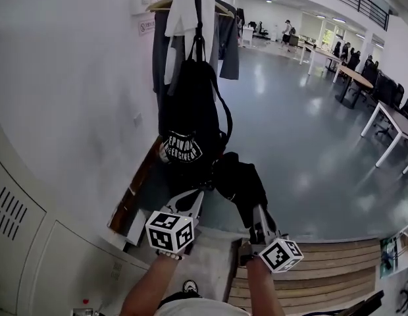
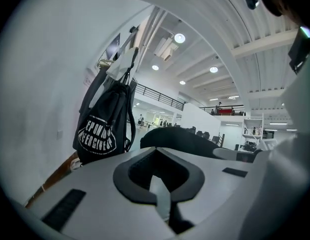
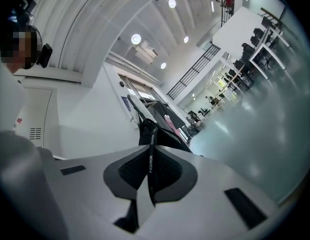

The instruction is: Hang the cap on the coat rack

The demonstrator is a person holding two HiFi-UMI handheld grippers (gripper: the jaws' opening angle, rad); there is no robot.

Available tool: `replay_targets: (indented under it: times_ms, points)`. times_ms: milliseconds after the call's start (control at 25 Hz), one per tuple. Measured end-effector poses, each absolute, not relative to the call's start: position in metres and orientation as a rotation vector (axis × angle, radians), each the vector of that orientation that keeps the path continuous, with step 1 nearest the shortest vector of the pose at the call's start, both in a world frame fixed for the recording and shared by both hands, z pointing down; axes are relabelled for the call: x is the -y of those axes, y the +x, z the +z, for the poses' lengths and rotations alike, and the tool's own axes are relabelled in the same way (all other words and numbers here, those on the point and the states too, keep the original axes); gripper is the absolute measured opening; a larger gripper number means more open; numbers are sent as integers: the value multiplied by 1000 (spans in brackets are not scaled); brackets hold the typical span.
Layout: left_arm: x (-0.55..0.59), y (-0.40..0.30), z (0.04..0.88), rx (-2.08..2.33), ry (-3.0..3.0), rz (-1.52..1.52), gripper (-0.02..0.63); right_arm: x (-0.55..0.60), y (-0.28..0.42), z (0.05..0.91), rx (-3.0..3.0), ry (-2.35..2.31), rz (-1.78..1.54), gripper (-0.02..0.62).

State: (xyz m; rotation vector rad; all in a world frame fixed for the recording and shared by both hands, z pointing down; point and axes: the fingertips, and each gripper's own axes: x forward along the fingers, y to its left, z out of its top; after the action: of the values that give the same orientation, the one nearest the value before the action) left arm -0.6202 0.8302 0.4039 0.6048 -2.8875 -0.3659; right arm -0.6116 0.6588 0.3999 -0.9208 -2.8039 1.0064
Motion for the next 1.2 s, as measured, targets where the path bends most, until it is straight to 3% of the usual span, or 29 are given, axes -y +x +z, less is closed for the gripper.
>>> replay_targets:
  times_ms: [600,1200]
  points:
    - [-869,-684,377,2934,657,-350,5,-686,-673,359,2911,-940,1051,17]
    - [-854,-813,340,2988,552,-293,5,-669,-827,310,2929,-1141,1120,17]
